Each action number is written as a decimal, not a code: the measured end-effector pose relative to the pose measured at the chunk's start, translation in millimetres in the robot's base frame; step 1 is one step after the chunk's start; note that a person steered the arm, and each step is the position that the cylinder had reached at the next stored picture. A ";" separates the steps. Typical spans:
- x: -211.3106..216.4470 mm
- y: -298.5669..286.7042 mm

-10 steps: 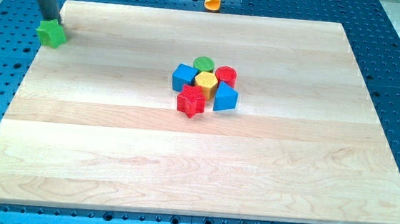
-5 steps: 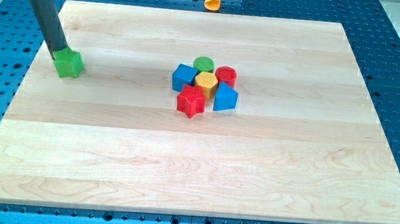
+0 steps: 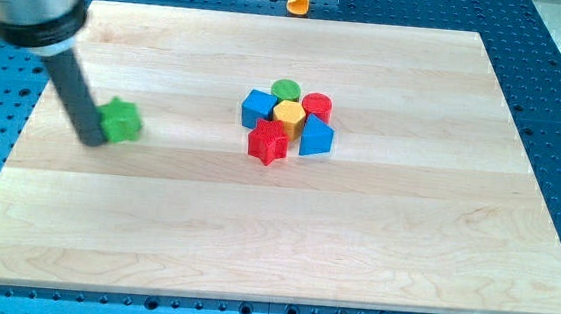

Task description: Place the green star into the other blocks

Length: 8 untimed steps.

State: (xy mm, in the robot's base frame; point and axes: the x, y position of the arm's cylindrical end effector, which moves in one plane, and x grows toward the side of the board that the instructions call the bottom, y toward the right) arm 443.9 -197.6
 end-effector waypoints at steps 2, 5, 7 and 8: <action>-33.7 -22.9; -15.2 -5.6; -5.6 82.7; -5.6 128.0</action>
